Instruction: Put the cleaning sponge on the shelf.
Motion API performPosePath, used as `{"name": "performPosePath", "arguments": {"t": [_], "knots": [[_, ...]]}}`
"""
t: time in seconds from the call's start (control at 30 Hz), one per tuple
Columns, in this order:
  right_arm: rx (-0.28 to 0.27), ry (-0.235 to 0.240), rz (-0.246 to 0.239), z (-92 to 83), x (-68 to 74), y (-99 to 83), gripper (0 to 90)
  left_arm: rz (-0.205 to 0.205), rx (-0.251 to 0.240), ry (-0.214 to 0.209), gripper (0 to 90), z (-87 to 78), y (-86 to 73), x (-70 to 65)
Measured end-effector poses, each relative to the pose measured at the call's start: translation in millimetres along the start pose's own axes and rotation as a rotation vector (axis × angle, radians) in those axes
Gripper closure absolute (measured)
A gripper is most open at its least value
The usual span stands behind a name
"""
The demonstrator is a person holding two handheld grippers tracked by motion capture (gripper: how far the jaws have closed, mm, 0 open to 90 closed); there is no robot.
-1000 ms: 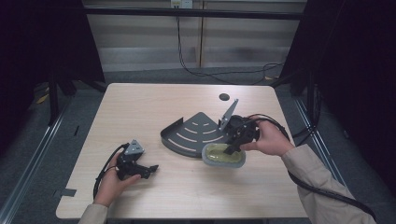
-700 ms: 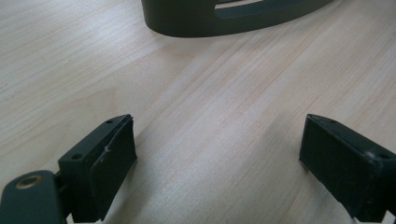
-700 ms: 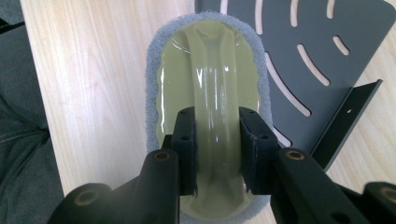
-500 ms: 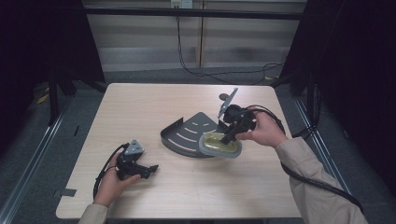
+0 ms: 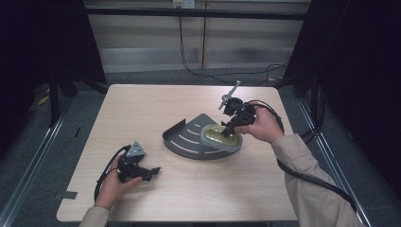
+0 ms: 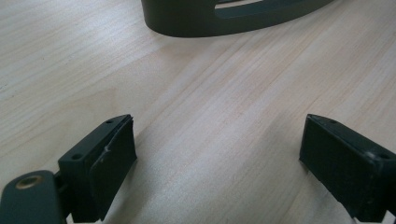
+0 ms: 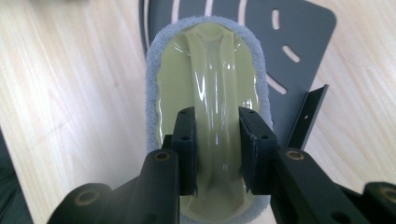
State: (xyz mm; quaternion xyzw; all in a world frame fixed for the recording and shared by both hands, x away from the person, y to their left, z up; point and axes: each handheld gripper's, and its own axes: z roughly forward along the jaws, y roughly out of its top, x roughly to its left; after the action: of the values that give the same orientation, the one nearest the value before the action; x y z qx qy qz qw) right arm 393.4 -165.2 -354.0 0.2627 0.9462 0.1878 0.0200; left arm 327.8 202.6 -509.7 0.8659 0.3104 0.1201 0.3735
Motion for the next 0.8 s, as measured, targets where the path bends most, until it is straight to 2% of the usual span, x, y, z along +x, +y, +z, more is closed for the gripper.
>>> {"name": "performPosePath", "arguments": {"t": [0.17, 0.57, 0.8], "knots": [[-0.001, 0.0, 0.015, 4.7, -3.9, 4.9, 70.7, 0.0, -0.001, 0.0, 10.1, 0.1, 0.0, 0.0], [0.051, -0.024, 0.068, 13.2, -13.7, 18.1, 70.7, 0.001, 0.002, -0.002, 10.1, -0.2, 0.1, 0.1], [0.049, -0.04, 0.098, 15.2, -19.2, 21.8, 70.7, 0.001, 0.001, -0.002, 10.1, -0.1, 0.1, 0.1]]}}
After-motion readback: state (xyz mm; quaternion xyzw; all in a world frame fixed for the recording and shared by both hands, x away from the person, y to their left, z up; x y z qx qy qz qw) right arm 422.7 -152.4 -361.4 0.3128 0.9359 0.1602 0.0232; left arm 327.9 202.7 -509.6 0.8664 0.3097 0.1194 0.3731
